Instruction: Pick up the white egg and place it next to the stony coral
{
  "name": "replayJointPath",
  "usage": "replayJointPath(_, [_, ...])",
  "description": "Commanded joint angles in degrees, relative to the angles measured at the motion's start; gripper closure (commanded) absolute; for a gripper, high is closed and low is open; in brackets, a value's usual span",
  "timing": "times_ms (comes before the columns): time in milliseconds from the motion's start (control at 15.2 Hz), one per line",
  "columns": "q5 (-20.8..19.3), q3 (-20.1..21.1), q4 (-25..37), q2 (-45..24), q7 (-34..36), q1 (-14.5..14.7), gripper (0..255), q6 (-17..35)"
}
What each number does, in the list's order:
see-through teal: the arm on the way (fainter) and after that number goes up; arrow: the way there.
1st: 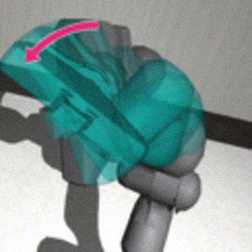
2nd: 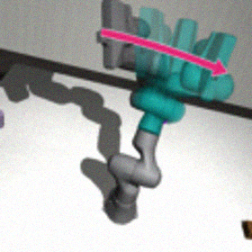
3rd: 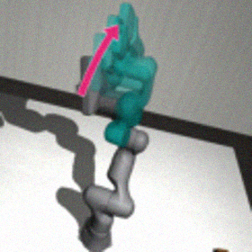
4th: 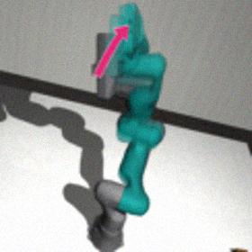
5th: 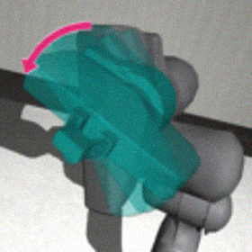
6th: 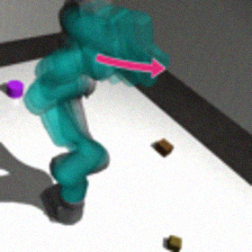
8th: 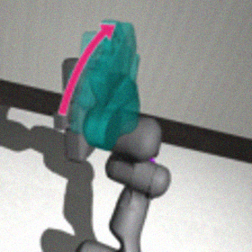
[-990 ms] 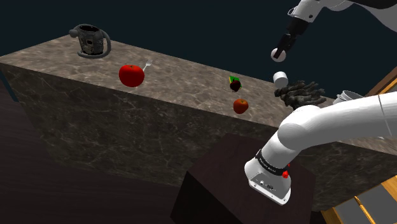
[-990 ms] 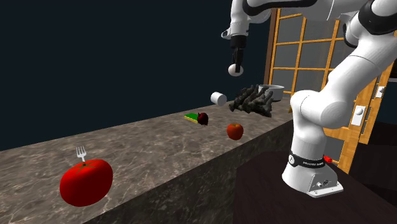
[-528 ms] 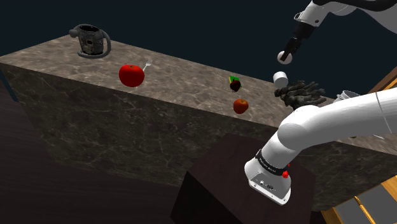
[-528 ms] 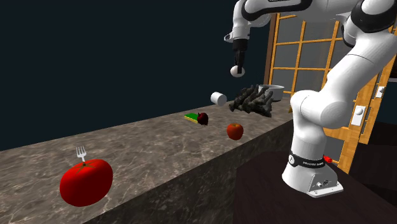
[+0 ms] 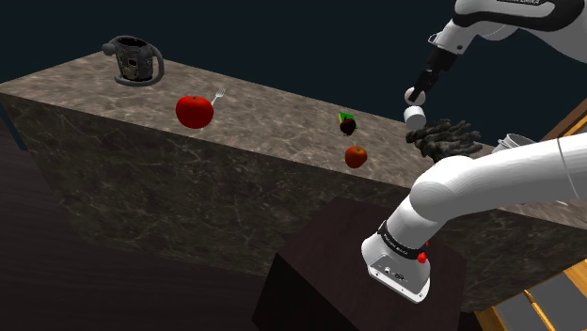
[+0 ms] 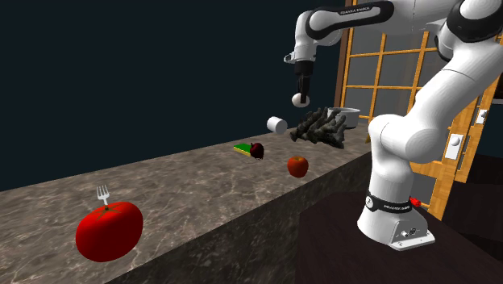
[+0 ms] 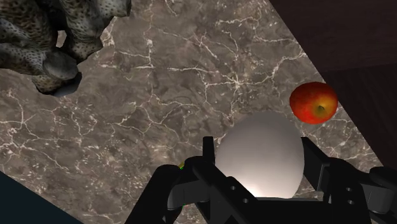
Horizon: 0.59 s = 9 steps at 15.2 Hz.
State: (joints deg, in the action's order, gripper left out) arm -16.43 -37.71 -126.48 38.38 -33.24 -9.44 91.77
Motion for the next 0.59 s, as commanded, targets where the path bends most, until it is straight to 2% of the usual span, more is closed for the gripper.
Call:
replayJointPath(0, [-0.4,-0.4,-1.7,0.2,0.0,-0.2,255,1.6])
replayJointPath(528, [-1.7,-2.3,-7.6,0.4,0.0,-0.7,255,7.5])
